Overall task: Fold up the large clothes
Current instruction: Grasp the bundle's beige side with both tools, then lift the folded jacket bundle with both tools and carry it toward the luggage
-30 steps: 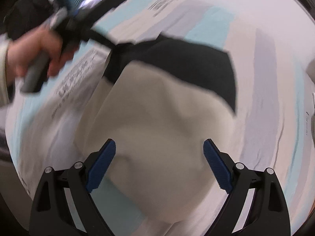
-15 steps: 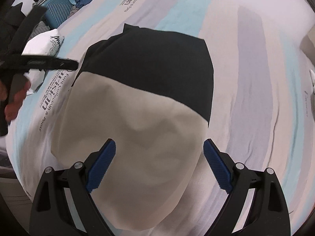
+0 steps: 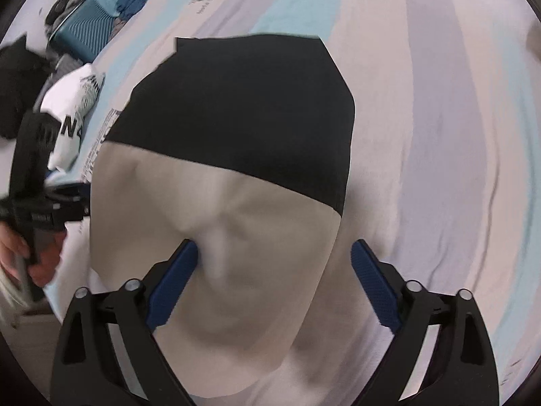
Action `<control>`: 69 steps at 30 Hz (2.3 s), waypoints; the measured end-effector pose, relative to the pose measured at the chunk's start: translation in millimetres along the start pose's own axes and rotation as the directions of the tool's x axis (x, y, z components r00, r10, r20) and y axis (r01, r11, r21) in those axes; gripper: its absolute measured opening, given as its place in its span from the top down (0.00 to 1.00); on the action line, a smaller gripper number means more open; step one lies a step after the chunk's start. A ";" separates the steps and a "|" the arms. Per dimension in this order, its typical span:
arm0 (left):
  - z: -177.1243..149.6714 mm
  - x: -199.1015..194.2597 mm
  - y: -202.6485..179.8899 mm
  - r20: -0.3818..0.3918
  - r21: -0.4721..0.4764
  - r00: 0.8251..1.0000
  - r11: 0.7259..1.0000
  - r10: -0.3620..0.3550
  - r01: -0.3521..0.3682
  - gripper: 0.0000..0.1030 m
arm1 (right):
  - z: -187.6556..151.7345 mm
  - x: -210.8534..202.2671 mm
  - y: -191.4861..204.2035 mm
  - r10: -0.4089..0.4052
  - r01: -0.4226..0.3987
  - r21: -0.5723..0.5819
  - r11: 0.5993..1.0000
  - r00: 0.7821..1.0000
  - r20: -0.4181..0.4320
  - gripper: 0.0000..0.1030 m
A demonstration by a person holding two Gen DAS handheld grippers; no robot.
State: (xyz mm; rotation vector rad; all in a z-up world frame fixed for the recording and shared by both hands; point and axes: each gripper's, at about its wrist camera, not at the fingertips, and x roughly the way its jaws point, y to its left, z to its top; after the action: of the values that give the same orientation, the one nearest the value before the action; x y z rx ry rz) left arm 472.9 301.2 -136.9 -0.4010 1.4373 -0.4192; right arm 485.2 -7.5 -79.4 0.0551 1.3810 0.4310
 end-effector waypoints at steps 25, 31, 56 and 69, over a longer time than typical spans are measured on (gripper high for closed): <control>-15.9 27.4 28.6 -0.015 0.005 0.997 0.997 -0.070 0.071 0.06 | 3.6 72.2 -46.9 0.420 -0.381 0.266 0.885 0.901 -0.107 0.06; -21.4 28.6 13.5 -0.009 0.015 0.996 0.996 -0.087 0.087 0.08 | -4.4 71.3 -37.9 0.420 -0.388 0.283 0.877 0.905 -0.061 0.06; -45.3 40.7 -47.8 0.062 0.031 0.984 0.985 0.169 -0.171 0.76 | 1.3 57.7 -6.4 0.272 -0.258 0.248 0.934 0.962 -0.024 0.50; -45.8 39.0 -13.1 0.044 -0.057 0.985 0.985 0.165 -0.162 0.42 | 1.6 63.0 -11.0 0.294 -0.274 0.227 0.935 0.954 -0.061 0.45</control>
State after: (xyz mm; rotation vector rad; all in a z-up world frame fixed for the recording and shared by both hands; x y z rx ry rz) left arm 430.1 269.6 -168.0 -0.3305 1.4242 -0.2380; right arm 497.4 3.3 -141.3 0.4237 1.5151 0.5275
